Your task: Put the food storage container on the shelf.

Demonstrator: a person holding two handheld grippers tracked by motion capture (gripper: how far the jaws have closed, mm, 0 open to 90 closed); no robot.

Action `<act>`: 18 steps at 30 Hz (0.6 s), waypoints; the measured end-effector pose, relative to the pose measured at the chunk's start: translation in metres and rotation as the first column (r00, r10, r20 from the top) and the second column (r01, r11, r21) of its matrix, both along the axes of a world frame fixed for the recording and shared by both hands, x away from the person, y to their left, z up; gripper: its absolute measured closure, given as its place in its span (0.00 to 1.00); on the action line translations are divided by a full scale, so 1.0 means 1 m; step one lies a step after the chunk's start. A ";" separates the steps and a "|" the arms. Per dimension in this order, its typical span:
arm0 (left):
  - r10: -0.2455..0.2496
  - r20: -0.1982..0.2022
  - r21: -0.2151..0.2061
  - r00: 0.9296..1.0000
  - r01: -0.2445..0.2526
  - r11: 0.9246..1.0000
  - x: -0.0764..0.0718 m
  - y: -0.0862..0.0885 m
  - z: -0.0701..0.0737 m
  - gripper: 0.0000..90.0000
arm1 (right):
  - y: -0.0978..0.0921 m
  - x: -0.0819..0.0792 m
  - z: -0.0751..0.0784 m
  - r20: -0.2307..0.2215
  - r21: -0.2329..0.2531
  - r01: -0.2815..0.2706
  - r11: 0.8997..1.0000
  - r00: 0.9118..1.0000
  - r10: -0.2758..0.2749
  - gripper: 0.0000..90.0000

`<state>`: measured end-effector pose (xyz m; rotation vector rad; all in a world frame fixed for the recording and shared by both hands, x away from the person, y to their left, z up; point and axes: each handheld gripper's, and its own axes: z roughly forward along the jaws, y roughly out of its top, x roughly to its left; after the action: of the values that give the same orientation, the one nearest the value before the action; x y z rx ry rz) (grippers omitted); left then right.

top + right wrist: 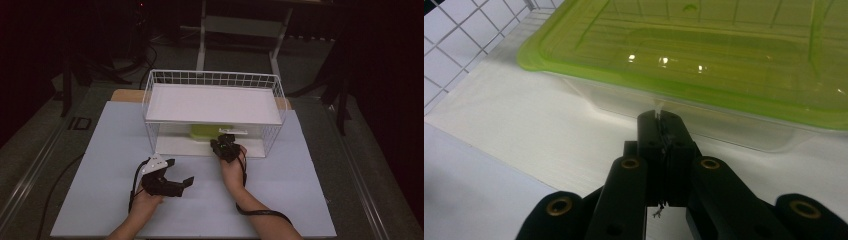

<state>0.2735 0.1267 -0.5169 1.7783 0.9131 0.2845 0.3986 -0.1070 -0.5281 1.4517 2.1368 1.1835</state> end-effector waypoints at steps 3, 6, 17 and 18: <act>-0.003 0.000 0.004 1.000 0.003 1.000 0.000 0.000 0.000 0.02 | 0.001 -0.002 0.000 0.021 -0.013 -0.023 1.000 1.000 0.023 0.97; -0.006 -0.001 0.004 1.000 0.006 1.000 0.000 -0.001 0.001 0.02 | 0.002 -0.007 0.002 0.040 -0.022 -0.042 0.999 0.998 0.043 0.95; -0.024 -0.012 0.010 1.000 0.024 1.000 0.000 -0.003 -0.001 0.02 | -0.018 -0.039 0.017 0.117 -0.095 -0.126 0.987 0.984 0.137 0.84; -0.032 -0.010 0.008 0.999 0.032 0.999 0.000 -0.004 -0.001 0.02 | -0.021 -0.040 0.019 0.115 -0.089 -0.127 0.988 0.984 0.137 0.82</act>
<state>0.2736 0.1232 -0.5178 1.8019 0.8911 0.2594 0.3587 -0.1277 -0.5088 1.1885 2.1992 1.1822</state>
